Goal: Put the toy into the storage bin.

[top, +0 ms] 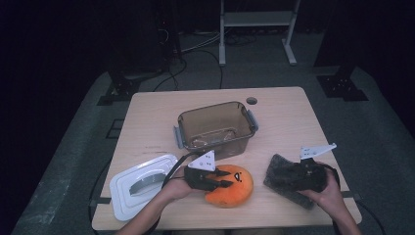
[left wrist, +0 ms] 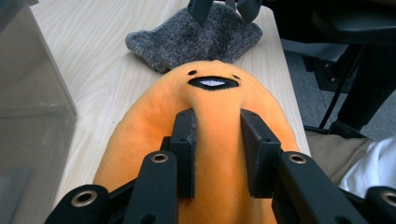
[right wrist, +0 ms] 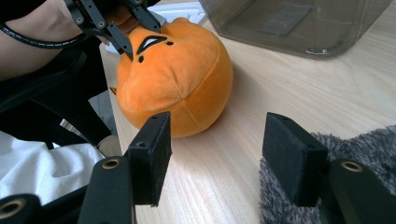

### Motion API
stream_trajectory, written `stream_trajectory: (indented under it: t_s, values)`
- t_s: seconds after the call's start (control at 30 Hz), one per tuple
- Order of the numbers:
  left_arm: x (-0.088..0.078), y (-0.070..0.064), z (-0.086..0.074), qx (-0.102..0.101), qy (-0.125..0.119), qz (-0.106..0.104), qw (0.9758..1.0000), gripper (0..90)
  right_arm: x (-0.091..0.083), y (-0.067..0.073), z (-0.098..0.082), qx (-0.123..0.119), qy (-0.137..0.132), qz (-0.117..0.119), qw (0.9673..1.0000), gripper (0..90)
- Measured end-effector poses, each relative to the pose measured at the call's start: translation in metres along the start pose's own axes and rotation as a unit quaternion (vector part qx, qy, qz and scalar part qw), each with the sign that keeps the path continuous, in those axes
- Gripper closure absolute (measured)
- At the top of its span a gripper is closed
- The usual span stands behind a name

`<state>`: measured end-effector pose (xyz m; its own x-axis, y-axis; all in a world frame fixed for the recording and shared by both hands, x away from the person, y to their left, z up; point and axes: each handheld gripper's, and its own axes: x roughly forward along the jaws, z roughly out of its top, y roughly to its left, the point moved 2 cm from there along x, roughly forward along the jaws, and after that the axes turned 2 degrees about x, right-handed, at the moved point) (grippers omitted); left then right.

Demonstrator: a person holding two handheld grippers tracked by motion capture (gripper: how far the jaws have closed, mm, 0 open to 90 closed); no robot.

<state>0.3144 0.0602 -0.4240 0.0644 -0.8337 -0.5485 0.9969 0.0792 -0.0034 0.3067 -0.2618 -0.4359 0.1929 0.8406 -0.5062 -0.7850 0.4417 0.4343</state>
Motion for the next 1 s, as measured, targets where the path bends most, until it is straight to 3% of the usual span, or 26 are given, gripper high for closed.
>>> stream_trajectory:
  t_s: [0.43, 1.0]
  values:
    - [-0.011, -0.001, 0.004, -0.012, -0.015, -0.005, 0.9998, 71.1, -0.001, 0.000, 0.000, 0.000, -0.002, -0.001, 1.0000, 40.9]
    - [-0.038, -0.003, 0.020, -0.005, -0.034, 0.008, 0.9994, 71.1, -0.001, 0.001, 0.001, -0.003, -0.001, -0.003, 1.0000, 40.9]
